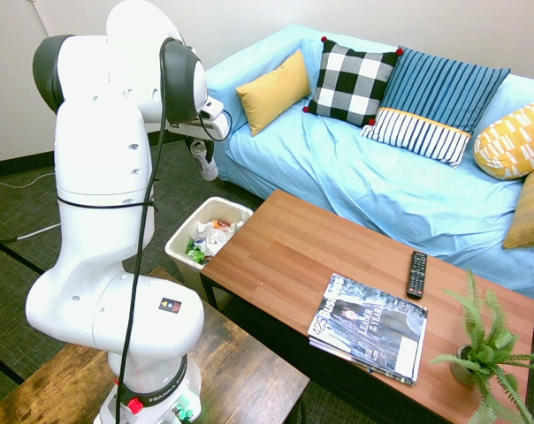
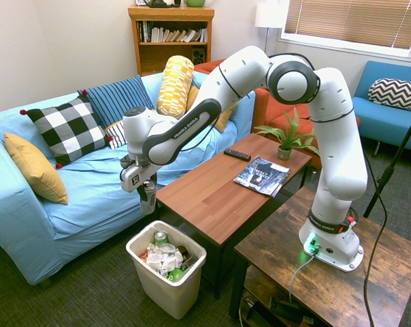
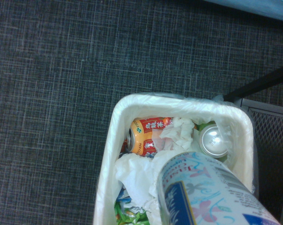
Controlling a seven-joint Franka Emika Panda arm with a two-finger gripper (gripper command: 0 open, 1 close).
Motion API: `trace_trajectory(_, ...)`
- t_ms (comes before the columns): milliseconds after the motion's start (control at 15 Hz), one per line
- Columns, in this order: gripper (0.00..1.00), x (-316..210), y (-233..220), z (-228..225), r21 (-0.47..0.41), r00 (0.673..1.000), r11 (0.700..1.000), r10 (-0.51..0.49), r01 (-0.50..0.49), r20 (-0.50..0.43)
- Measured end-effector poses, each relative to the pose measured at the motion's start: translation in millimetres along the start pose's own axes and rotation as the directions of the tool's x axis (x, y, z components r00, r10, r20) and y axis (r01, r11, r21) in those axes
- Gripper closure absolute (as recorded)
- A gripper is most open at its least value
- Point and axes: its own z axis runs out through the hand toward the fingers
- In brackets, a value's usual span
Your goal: Throw the can in the trash bin
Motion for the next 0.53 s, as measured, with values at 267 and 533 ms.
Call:
trace_trajectory(267,0.00,-3.1,-1.6,1.2,0.001,1.000,1.000,0.000,0.000,0.009)
trace_trajectory(533,0.00,-3.5,-2.2,0.1,0.004,1.000,1.000,0.000,0.000,0.010)
